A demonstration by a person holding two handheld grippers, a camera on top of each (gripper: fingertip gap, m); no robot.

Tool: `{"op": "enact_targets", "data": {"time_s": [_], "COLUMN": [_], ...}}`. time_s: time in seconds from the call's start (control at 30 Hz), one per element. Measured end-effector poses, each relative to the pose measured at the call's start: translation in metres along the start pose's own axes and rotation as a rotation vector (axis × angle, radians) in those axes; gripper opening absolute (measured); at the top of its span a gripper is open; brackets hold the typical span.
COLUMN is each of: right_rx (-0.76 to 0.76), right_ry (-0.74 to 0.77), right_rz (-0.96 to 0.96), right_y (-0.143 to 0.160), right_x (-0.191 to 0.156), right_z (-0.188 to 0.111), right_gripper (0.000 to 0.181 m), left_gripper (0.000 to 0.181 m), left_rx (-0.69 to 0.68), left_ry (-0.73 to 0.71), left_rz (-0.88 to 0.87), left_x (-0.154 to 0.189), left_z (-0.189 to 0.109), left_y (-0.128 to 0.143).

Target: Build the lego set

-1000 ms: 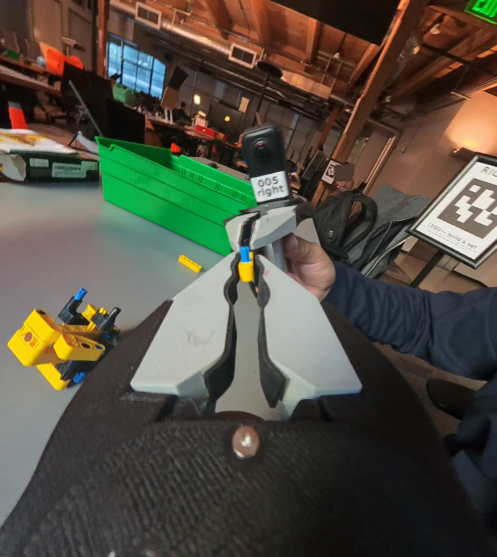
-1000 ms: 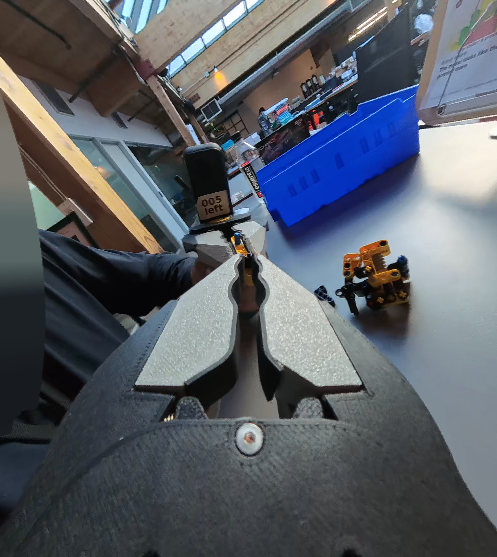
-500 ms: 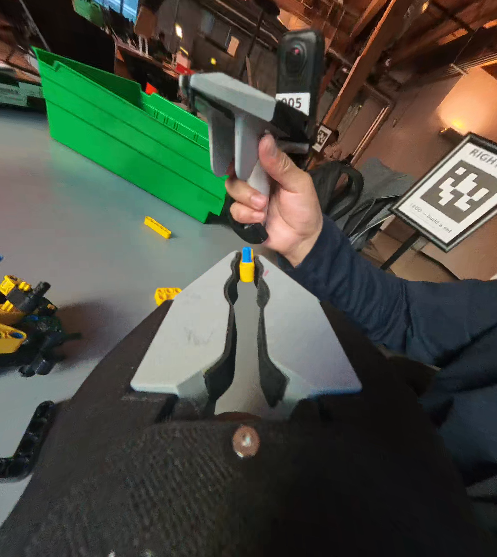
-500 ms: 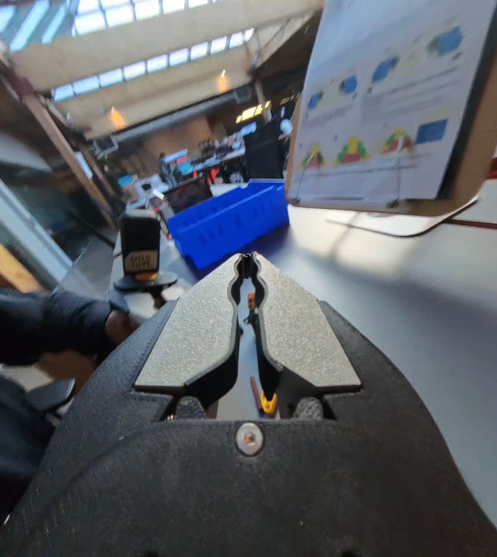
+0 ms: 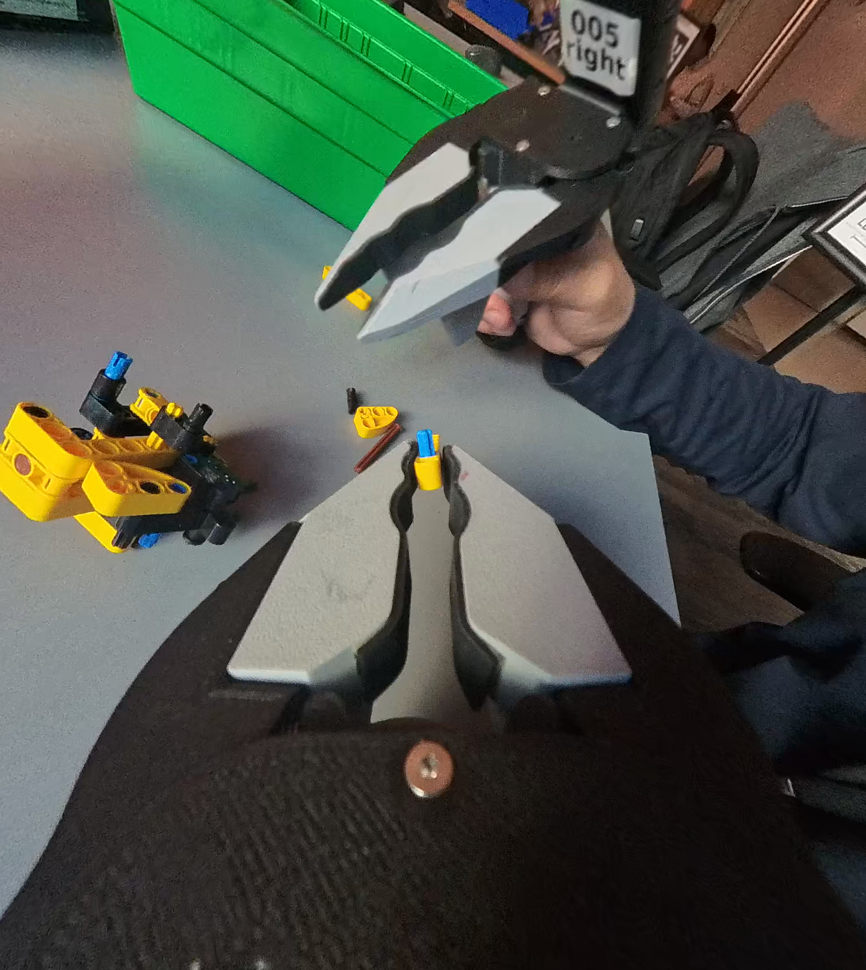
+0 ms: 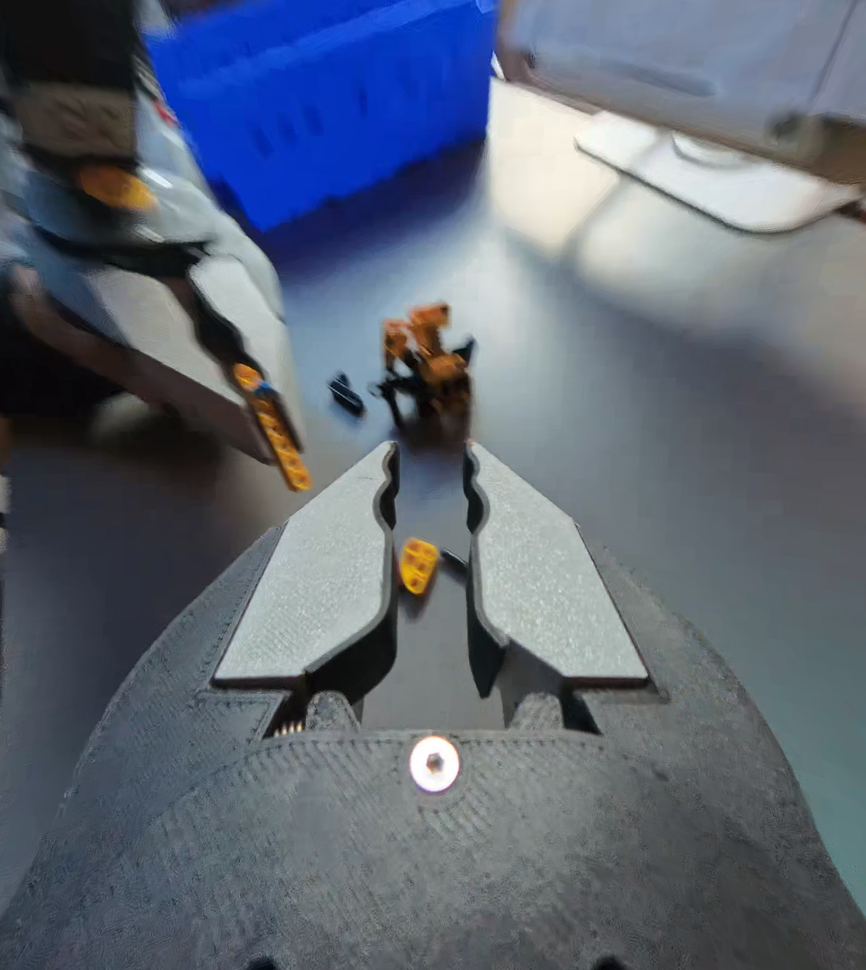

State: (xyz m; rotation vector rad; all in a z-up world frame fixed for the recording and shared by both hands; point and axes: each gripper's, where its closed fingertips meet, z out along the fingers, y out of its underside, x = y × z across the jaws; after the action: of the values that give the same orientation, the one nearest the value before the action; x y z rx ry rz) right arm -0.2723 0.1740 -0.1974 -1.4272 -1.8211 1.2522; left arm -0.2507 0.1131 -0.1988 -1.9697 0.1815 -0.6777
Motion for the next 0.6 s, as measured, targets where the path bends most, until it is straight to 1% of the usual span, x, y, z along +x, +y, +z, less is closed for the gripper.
{"op": "enact_targets", "data": {"time_s": [0.03,0.1,0.2,0.23,0.3,0.37,0.43,0.47,0.53,0.6], "right_rx": [0.079,0.182,0.186,0.177,0.116,0.07,0.069,0.072,0.065,0.061], "right_ry": [-0.069,-0.223,-0.38,-0.406,-0.379,-0.376,-0.399,-0.408,-0.42,-0.417], "right_rz": [-0.007,0.018,0.059,0.05,0.015,-0.012,-0.005,0.007,0.021,0.02], "right_y": [-0.014,-0.032,-0.036,-0.036,-0.026,-0.017,-0.017,-0.018,-0.018,-0.017], "right_x": [-0.015,-0.046,-0.073,-0.079,-0.079,-0.082,-0.086,-0.087,-0.087,-0.085], "right_z": [-0.003,-0.006,0.0,0.002,0.009,0.013,0.015,0.015,0.016,0.015], "right_gripper": [0.018,0.016,0.018,0.016,0.006,0.007,0.006,0.0,0.0,0.0], "left_gripper": [0.005,0.005,0.005,0.005,0.005,0.005,0.004,0.004,0.004,0.004], "left_rx": [-0.003,-0.015,-0.035,-0.042,-0.05,-0.048,-0.048,-0.047,-0.033,-0.044], "left_ry": [0.001,0.008,0.006,0.005,0.005,0.002,0.009,0.007,0.018,-0.004], "left_rz": [0.003,0.023,0.056,0.064,0.073,0.07,0.067,0.067,0.074,0.103], "left_x": [0.0,0.003,0.006,0.007,0.008,0.007,0.008,0.008,0.011,0.011], "left_z": [0.0,0.002,0.004,0.005,0.006,0.006,0.007,0.007,0.008,0.009], "left_y": [0.0,0.002,0.004,0.005,0.006,0.006,0.006,0.005,0.003,0.005]}}
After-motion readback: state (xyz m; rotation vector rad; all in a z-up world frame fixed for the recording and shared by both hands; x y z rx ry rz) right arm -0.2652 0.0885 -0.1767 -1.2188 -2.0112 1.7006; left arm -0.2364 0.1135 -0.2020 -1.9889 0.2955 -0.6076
